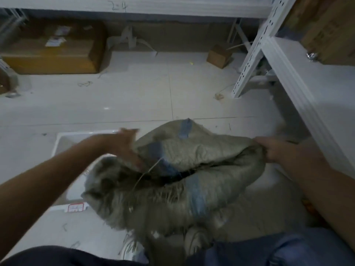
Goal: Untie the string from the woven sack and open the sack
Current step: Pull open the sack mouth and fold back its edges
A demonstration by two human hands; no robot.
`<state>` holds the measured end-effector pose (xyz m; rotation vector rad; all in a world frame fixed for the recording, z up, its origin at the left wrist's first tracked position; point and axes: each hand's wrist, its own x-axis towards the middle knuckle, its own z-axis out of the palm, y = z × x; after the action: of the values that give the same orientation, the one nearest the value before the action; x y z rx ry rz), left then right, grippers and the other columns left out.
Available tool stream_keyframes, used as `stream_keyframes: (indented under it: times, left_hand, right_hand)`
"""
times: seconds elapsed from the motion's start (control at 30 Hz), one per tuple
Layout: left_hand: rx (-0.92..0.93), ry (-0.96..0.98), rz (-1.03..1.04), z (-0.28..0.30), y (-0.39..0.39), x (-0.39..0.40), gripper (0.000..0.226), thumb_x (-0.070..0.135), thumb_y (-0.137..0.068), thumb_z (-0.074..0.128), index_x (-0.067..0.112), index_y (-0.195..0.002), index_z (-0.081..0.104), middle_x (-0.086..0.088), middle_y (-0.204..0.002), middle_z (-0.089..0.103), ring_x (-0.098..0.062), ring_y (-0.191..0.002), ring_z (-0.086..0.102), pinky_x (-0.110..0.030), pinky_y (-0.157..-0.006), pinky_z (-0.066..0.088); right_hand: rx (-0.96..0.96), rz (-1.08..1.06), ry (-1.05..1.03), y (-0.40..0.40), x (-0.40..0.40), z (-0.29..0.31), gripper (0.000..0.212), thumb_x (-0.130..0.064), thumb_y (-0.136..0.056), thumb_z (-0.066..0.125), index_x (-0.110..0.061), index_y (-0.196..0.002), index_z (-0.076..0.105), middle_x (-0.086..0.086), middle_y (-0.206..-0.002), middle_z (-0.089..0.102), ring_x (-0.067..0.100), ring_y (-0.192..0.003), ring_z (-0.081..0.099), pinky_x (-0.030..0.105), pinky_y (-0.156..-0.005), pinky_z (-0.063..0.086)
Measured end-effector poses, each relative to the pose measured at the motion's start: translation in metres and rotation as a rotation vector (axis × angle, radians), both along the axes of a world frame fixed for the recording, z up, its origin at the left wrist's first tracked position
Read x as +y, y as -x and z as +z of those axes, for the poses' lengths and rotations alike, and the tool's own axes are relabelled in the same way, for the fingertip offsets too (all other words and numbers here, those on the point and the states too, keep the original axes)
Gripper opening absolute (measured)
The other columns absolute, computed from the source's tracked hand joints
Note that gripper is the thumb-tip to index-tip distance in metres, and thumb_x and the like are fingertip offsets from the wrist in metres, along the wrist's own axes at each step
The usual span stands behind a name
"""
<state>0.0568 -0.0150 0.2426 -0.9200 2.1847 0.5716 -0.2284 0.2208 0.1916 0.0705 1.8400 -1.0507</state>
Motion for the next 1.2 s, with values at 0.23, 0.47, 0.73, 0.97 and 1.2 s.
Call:
stream_keyframes:
  times: [0.23,0.47,0.73,0.97,1.2]
  left_hand:
    - [0.194,0.219,-0.127,-0.111,0.075,0.105,0.094,0.051,-0.087,0.051,0.005,-0.151,-0.001,-0.02,-0.154,0.021,-0.036,-0.141,0.026,-0.051,-0.111,0.027]
    - [0.397,0.004,0.16,-0.117,0.089,0.066,0.031,0.012,-0.095,0.041,-0.004,-0.116,0.057,-0.023,-0.125,0.058,-0.034,-0.116,0.055,-0.036,-0.095,0.044]
    - [0.524,-0.294,0.732,-0.113,0.064,0.028,0.038,0.02,-0.082,0.069,-0.002,-0.113,0.064,-0.017,-0.108,0.062,-0.026,-0.094,0.057,-0.038,-0.085,0.051]
    - [0.513,-0.34,1.074,-0.128,0.05,0.018,0.052,0.03,-0.087,0.062,-0.004,-0.126,0.054,-0.02,-0.122,0.062,-0.028,-0.093,0.059,-0.034,-0.084,0.049]
    - [0.514,-0.199,0.525,-0.099,0.043,0.01,0.024,0.02,-0.079,0.071,0.01,-0.101,0.07,-0.009,-0.091,0.064,-0.02,-0.082,0.06,-0.027,-0.078,0.045]
  right_hand:
    - [0.046,0.086,-0.025,-0.014,-0.042,0.005,0.038,-0.007,-0.099,0.036,0.002,-0.067,0.053,0.01,-0.038,0.059,0.015,-0.029,0.057,0.018,-0.033,0.047]
    - [0.541,0.044,-0.294,-0.007,-0.052,0.005,0.041,-0.027,-0.095,0.036,0.006,-0.107,0.056,0.022,-0.105,0.059,0.029,-0.09,0.064,0.027,-0.071,0.054]
    - [1.052,0.683,-0.627,-0.113,-0.002,-0.036,0.101,-0.074,-0.072,0.051,0.0,-0.137,0.027,0.025,-0.139,0.037,0.042,-0.122,0.044,0.046,-0.096,0.042]
    - [1.628,0.725,-0.108,-0.19,0.008,-0.081,0.074,-0.06,-0.07,0.055,0.0,-0.113,0.051,0.025,-0.13,0.056,0.033,-0.126,0.04,0.055,-0.105,0.031]
    - [1.35,0.839,-0.632,-0.13,-0.007,-0.087,0.021,-0.014,-0.075,0.065,-0.007,-0.094,0.07,0.017,-0.094,0.065,0.035,-0.091,0.061,0.041,-0.078,0.048]
